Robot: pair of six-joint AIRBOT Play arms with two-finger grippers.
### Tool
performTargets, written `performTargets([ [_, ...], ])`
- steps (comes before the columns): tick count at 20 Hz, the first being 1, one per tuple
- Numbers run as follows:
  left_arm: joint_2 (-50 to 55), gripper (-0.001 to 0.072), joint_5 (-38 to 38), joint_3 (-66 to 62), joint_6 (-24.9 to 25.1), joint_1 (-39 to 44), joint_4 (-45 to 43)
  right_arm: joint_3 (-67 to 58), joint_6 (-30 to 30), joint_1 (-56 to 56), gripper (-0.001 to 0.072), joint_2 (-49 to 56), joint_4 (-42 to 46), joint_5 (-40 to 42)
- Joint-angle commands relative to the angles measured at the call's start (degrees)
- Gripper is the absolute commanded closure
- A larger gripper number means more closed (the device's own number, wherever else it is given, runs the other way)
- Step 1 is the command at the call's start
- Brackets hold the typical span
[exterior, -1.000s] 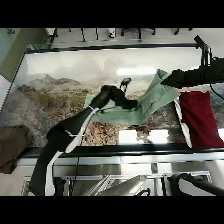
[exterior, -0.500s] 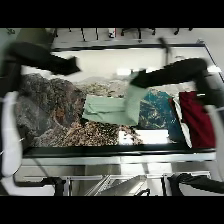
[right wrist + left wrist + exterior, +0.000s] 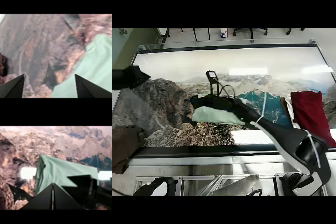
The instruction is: Fold the shirts.
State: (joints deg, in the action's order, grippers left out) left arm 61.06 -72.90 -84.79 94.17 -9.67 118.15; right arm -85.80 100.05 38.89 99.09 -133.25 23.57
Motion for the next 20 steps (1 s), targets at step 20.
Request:
performTargets([
  [20, -13.8, 0.0694, -2.6, 8.8, 1.0, -0.7, 0.0, 15.0, -2.4, -27.5, 0.0135, 4.6, -6.5, 31.9],
])
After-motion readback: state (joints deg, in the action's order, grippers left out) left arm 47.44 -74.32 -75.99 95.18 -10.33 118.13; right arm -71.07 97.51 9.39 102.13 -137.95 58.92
